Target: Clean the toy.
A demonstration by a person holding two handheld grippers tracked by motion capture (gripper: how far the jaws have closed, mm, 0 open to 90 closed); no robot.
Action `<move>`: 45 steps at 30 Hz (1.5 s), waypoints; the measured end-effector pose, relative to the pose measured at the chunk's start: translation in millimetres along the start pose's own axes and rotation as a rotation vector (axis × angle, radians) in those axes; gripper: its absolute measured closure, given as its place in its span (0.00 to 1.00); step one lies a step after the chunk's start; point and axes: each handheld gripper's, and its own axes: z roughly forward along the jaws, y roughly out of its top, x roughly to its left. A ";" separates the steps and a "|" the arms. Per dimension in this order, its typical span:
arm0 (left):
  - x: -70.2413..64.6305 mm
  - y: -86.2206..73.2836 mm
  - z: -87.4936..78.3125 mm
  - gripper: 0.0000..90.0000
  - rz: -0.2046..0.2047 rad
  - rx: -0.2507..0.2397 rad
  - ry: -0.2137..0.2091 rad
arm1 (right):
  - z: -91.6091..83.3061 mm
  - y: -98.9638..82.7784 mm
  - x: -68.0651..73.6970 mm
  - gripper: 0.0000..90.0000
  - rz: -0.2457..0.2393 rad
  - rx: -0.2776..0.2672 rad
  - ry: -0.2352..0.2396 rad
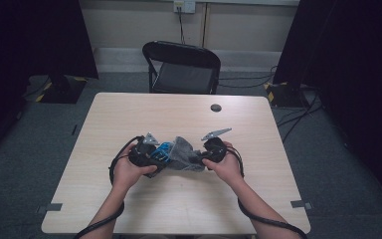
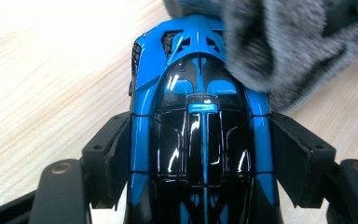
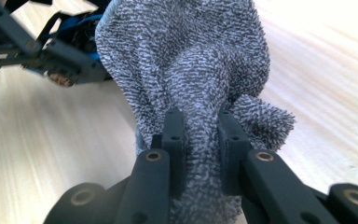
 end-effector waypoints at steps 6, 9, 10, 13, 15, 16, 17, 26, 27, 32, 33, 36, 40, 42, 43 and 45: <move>7.2 -1.6 -5.8 0.31 -0.015 -0.009 0.020 | 0.9 -2.7 2.4 0.86 -0.010 0.018 0.017; 10.2 -2.1 -9.8 0.31 -0.032 -0.021 0.017 | -1.9 -5.5 0.7 0.86 -0.012 0.029 0.014; 11.1 -1.8 -11.5 0.31 -0.033 -0.020 0.017 | -3.8 -6.0 -1.0 0.86 -0.010 0.024 0.007; 10.0 0.5 -15.4 0.31 -0.029 -0.031 0.020 | -12.2 -6.1 -10.2 0.86 0.013 0.003 -0.030; 7.5 3.5 -17.0 0.31 -0.019 -0.035 0.015 | -17.8 -5.5 -18.8 0.86 0.038 -0.014 -0.056; 5.5 5.8 -17.6 0.31 -0.011 -0.034 0.010 | -19.4 -5.3 -21.9 0.86 0.048 -0.018 -0.061; 3.3 8.1 -18.0 0.31 -0.003 -0.035 0.006 | -21.5 -4.8 -25.4 0.86 0.057 -0.022 -0.079; -17.4 26.9 -15.8 0.31 0.043 -0.050 -0.034 | -25.2 3.9 -37.7 0.86 0.110 -0.052 -0.169; -18.1 27.8 -15.2 0.31 0.046 -0.052 -0.033 | -24.1 5.2 -37.3 0.86 0.111 -0.051 -0.168; -15.6 31.6 -6.6 0.31 0.027 -0.040 -0.026 | -17.9 10.0 -27.7 0.86 0.086 -0.058 -0.124; -14.7 31.3 -4.2 0.31 0.016 -0.041 -0.028 | -16.8 10.3 -24.9 0.86 0.083 -0.057 -0.113; -12.3 31.1 0.3 0.31 0.006 -0.027 -0.021 | -13.2 10.2 -18.7 0.86 0.063 -0.050 -0.092; -11.6 31.5 3.5 0.31 0.005 -0.024 -0.015 | -8.2 8.7 -14.5 0.86 0.050 -0.032 -0.074; -11.5 32.1 5.1 0.31 0.000 -0.028 -0.014 | -5.7 7.5 -12.9 0.86 0.043 -0.021 -0.070; -11.1 32.7 5.1 0.31 -0.001 -0.024 -0.022 | -4.9 6.7 -12.6 0.86 0.042 -0.018 -0.067; -11.3 33.5 6.1 0.31 -0.012 -0.040 -0.026 | -3.1 4.7 -12.5 0.86 0.041 -0.013 -0.064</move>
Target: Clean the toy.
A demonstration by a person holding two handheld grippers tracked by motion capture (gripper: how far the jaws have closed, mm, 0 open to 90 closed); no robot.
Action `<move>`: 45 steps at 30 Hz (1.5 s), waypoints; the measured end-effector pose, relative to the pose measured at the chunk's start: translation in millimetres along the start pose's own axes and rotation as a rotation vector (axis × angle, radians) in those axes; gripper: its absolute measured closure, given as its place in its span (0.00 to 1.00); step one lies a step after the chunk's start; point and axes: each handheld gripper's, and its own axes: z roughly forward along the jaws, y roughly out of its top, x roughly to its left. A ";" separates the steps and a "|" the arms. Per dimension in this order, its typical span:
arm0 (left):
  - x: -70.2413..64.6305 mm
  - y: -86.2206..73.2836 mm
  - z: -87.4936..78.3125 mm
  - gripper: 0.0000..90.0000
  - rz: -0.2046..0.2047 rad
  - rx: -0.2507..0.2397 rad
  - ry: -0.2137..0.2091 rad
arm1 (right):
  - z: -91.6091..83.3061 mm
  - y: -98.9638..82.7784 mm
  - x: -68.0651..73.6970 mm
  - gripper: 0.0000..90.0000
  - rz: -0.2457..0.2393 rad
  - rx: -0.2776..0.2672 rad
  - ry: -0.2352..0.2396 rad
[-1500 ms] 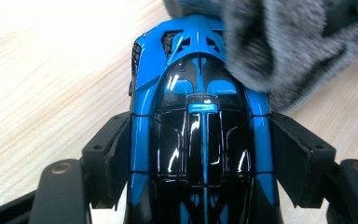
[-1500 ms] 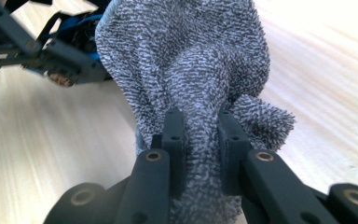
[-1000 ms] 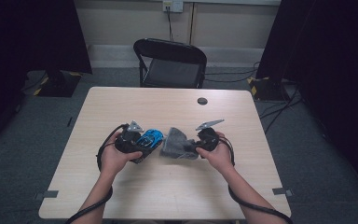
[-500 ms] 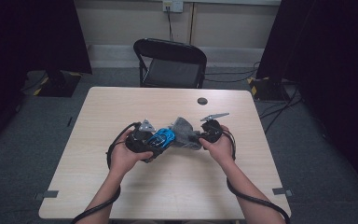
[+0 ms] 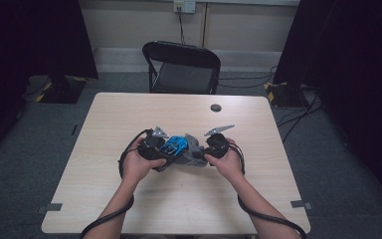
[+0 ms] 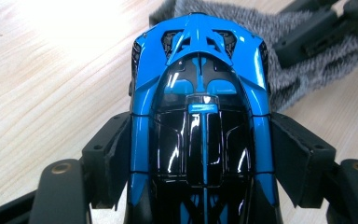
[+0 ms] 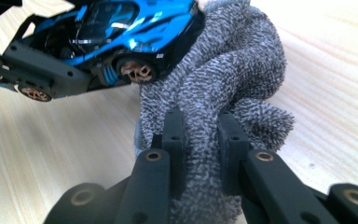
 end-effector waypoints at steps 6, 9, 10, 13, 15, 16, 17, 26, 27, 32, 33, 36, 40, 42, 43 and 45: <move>0.4 7.4 3.7 0.31 0.005 0.011 -0.001 | 6.8 -1.8 8.3 0.86 -0.034 0.009 0.034; 0.4 9.6 6.6 0.31 -0.005 0.012 -0.007 | 9.3 -1.4 13.3 0.86 -0.055 0.015 0.043; 1.0 10.5 7.1 0.31 0.001 0.014 -0.007 | 10.0 -1.4 14.4 0.86 -0.060 0.016 0.046; 1.0 12.4 9.7 0.31 -0.008 0.016 -0.008 | 11.7 -3.1 17.1 0.86 -0.073 0.020 0.057; 1.4 14.0 12.1 0.31 -0.010 0.019 -0.010 | 13.7 -4.8 19.5 0.86 -0.078 0.024 0.066; 1.6 14.8 13.1 0.31 -0.010 0.022 -0.009 | 14.8 -5.7 20.8 0.86 -0.080 0.024 0.070; 1.8 15.7 14.2 0.31 -0.010 0.023 -0.007 | 16.1 -6.5 22.2 0.86 -0.083 0.024 0.073; 5.8 22.7 23.3 0.31 -0.035 0.024 -0.018 | 22.5 -10.0 27.9 0.86 -0.094 0.036 0.112; 6.7 23.6 24.6 0.31 -0.042 0.021 -0.020 | 22.7 -10.2 28.3 0.86 -0.095 0.037 0.113; 7.1 28.0 27.3 0.31 -0.046 0.024 -0.012 | 23.5 -10.8 30.1 0.86 -0.110 0.042 0.128; 7.4 29.0 27.7 0.31 -0.045 0.023 -0.017 | 23.6 -11.0 30.2 0.86 -0.110 0.044 0.133; 7.5 31.8 28.8 0.31 -0.038 0.027 -0.012 | 23.9 -11.4 31.6 0.86 -0.113 0.045 0.142; 8.2 35.0 29.7 0.31 -0.054 0.019 -0.008 | 24.9 -12.2 34.1 0.86 -0.122 0.053 0.164; 9.6 36.7 29.2 0.31 -0.051 0.020 -0.001 | 25.3 -12.8 35.9 0.86 -0.129 0.060 0.170; 10.3 37.2 28.5 0.31 -0.052 0.019 0.002 | 25.1 -13.0 36.9 0.86 -0.136 0.061 0.172; 11.9 37.5 26.5 0.31 -0.055 0.016 0.003 | 23.6 -13.0 37.4 0.86 -0.147 0.067 0.161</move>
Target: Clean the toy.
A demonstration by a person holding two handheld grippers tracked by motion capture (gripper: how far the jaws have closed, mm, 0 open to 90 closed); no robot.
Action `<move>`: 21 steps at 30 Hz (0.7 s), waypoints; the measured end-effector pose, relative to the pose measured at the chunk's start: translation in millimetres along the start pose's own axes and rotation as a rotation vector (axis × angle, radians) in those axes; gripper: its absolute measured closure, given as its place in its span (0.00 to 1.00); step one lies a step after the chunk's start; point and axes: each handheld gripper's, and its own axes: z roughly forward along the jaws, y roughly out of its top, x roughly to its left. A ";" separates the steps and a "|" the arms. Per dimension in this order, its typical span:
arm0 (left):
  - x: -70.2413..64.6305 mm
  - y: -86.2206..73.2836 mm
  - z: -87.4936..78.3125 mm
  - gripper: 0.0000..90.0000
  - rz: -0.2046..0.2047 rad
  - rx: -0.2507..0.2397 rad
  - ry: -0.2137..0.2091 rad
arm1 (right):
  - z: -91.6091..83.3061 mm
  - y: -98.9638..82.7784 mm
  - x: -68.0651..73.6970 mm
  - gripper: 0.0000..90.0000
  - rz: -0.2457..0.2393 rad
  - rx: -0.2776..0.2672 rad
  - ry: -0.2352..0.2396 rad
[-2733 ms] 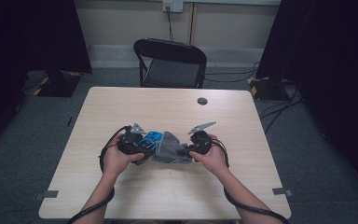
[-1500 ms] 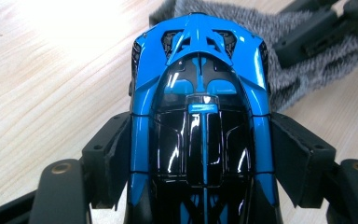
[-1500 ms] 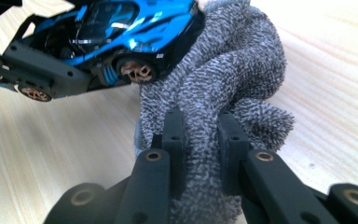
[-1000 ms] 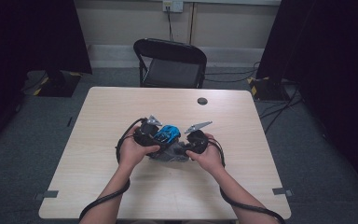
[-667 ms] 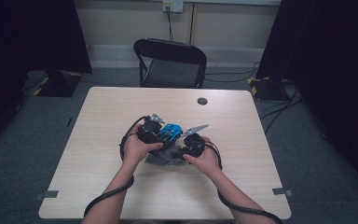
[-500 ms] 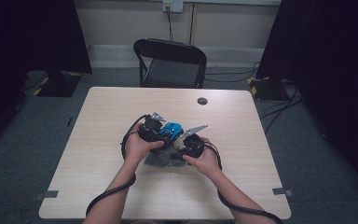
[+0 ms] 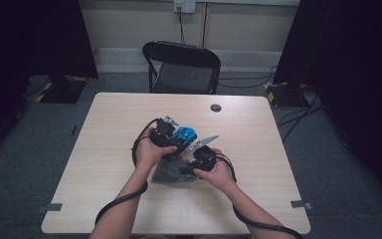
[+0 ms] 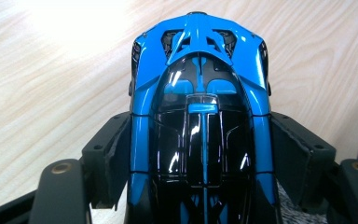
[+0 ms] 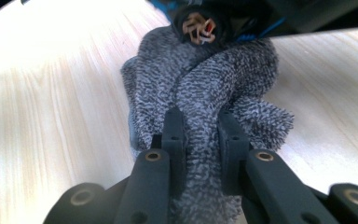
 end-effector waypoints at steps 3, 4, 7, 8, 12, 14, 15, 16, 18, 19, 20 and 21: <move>1.6 -0.7 -5.5 0.31 0.006 -0.008 0.007 | -4.6 -1.1 -5.6 0.86 0.009 0.001 -0.016; 2.1 -0.8 -8.3 0.31 0.010 -0.007 0.011 | -6.9 -1.7 -8.7 0.86 0.013 0.001 -0.027; 2.4 -1.5 -16.8 0.31 0.014 -0.017 0.009 | -15.9 -4.1 -19.3 0.86 0.036 -0.008 -0.059; 2.6 -1.8 -19.8 0.31 0.022 -0.014 0.010 | -19.4 -5.1 -23.2 0.86 0.044 -0.014 -0.071; 2.4 -6.1 -27.6 0.31 0.034 -0.017 0.019 | -35.2 -8.6 -37.8 0.86 0.070 -0.023 -0.134; 2.2 -9.2 -29.7 0.31 0.039 -0.016 0.017 | -44.4 -8.6 -45.1 0.86 0.088 -0.034 -0.170; 1.9 -11.0 -30.2 0.31 0.041 -0.018 0.019 | -48.8 -8.4 -49.0 0.86 0.095 -0.042 -0.182; 1.6 -12.7 -30.9 0.31 0.043 -0.014 0.017 | -53.0 -8.1 -52.5 0.86 0.104 -0.049 -0.197; 0.3 -16.2 -30.7 0.31 0.041 -0.013 0.011 | -60.9 -7.0 -58.3 0.86 0.120 -0.061 -0.225; -0.2 -17.7 -30.5 0.31 0.043 -0.006 0.004 | -64.2 -6.4 -60.9 0.86 0.125 -0.067 -0.233; -1.4 -19.4 -29.7 0.31 0.045 -0.003 0.003 | -67.5 -5.6 -62.9 0.86 0.131 -0.072 -0.247; -2.4 -20.4 -28.9 0.31 0.045 -0.006 0.004 | -70.4 -4.5 -65.4 0.86 0.139 -0.079 -0.253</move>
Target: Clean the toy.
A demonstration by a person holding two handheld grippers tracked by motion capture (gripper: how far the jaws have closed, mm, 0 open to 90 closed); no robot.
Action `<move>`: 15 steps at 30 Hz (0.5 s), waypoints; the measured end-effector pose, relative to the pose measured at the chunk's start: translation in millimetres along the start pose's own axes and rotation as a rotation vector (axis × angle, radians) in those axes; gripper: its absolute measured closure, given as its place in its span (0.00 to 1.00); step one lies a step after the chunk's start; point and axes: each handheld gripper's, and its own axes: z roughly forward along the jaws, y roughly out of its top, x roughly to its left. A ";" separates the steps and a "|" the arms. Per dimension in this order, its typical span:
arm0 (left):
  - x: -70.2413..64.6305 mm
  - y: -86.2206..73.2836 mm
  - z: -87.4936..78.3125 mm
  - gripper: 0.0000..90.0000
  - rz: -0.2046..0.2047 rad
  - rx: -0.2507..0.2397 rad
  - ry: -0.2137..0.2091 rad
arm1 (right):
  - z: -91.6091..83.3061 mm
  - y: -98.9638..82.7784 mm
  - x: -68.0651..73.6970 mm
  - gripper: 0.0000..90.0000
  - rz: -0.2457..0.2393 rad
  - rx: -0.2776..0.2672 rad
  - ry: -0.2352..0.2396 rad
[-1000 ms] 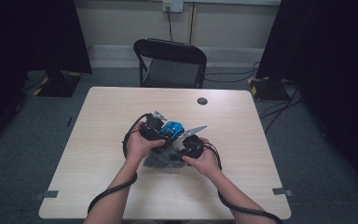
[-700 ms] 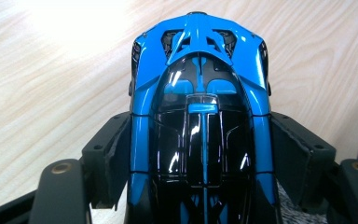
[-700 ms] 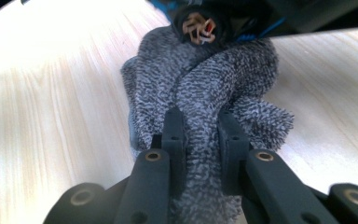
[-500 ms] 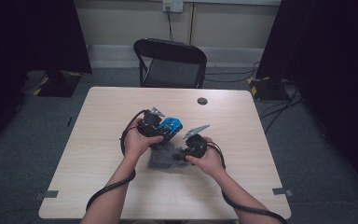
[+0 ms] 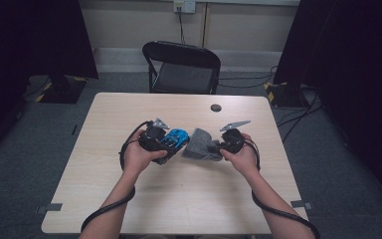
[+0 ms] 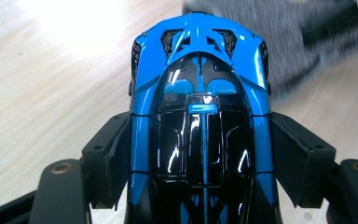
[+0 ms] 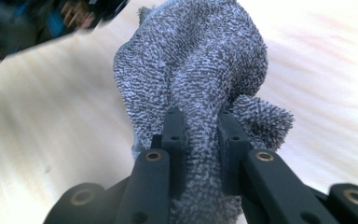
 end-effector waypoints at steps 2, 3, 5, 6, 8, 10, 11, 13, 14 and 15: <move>-2.4 -1.5 1.4 0.31 0.006 0.000 -0.004 | -1.5 2.0 -2.6 0.86 0.009 -0.009 -0.011; -3.9 -1.7 2.3 0.31 0.007 0.001 -0.012 | -1.9 3.2 -3.0 0.86 0.013 -0.010 -0.010; -7.8 -2.0 4.3 0.31 0.017 0.001 -0.018 | -1.3 5.5 -2.3 0.86 0.018 -0.018 -0.007; -9.7 -2.1 5.0 0.31 0.019 0.001 -0.023 | -0.9 6.4 -1.6 0.86 0.015 -0.021 -0.003; -13.2 -1.9 6.3 0.31 0.022 -0.001 -0.032 | 0.5 7.3 -0.1 0.86 0.019 -0.027 0.002; -16.1 -1.4 7.7 0.31 0.027 0.000 -0.039 | 2.0 7.8 0.8 0.86 0.019 -0.030 0.005; -17.0 -1.2 8.5 0.31 0.025 -0.002 -0.040 | 2.8 8.1 1.3 0.86 0.023 -0.031 0.012; -17.4 -0.7 9.7 0.31 0.029 0.000 -0.036 | 4.0 8.6 3.0 0.86 0.020 -0.033 0.020; -17.5 -0.6 10.2 0.31 0.027 0.002 -0.037 | 4.6 8.7 3.9 0.86 0.016 -0.033 0.028; -17.4 -0.5 10.5 0.31 0.029 0.004 -0.036 | 4.9 8.7 4.9 0.86 0.016 -0.034 0.034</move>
